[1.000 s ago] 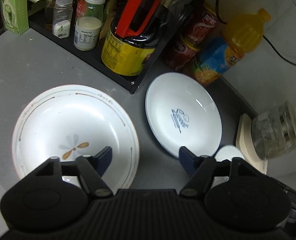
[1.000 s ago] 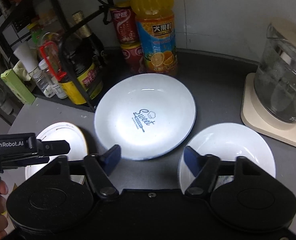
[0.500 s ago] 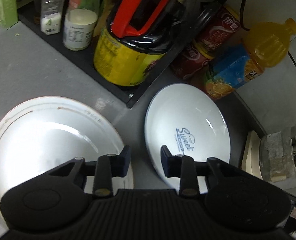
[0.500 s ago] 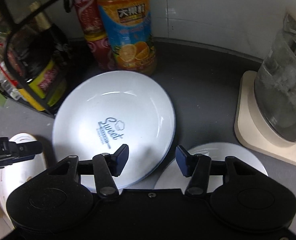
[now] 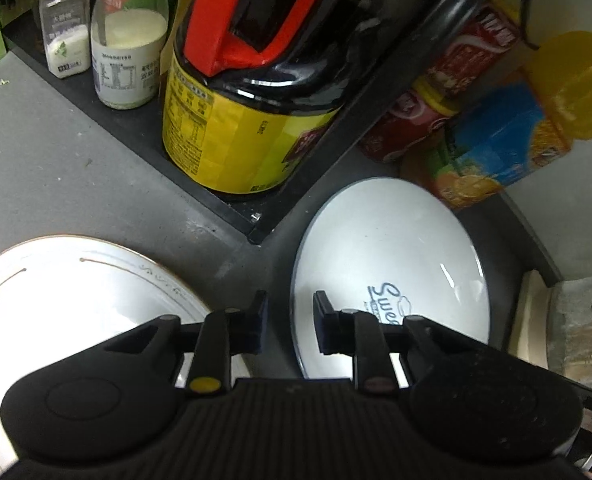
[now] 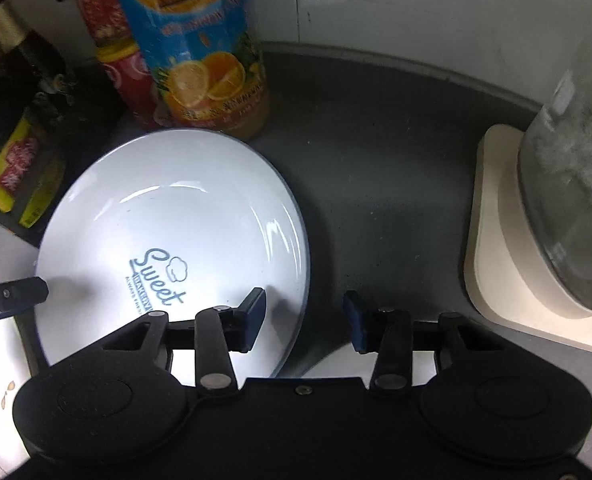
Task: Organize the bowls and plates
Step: 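Close both grippers on the 'Sweet' plate rim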
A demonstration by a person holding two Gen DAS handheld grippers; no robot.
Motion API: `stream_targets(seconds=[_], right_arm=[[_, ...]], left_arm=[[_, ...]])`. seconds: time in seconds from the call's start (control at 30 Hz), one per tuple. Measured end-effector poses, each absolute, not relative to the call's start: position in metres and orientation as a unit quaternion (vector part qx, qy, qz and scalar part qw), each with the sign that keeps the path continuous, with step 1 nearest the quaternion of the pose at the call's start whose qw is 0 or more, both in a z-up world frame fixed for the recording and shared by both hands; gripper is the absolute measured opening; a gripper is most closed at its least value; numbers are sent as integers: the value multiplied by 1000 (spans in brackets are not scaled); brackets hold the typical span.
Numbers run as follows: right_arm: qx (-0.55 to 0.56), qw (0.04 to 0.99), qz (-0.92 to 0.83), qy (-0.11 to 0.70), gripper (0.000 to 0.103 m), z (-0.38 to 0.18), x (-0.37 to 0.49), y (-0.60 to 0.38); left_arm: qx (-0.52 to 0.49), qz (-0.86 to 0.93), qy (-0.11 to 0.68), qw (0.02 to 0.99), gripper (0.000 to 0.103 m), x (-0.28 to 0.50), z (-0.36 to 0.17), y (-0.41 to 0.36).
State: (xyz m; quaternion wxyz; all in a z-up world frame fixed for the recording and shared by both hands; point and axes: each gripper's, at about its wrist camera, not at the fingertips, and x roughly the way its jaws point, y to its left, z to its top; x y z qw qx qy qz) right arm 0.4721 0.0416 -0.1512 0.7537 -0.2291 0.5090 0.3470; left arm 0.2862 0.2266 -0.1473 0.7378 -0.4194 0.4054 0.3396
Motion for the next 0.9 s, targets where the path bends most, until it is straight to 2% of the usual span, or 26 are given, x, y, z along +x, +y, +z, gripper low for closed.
stream_targets(seconds=[0.3,0.37,0.5,0.9], right_arm=[[-213,735,358,535,35,-162,476,56],[-207,736,352,540,34,-161,477,56],[-151,737,341,564,22,-158,486,42],[-109,752,369,535,13,-126,450,12]], left_arm=[[-457,322,413,719,9,299,-173,234],[-455,320,415,720,9,299,-173,234],[-459,317,418,717,9,297,-173,235],[-445,283,389,756,9,269,-137,241]])
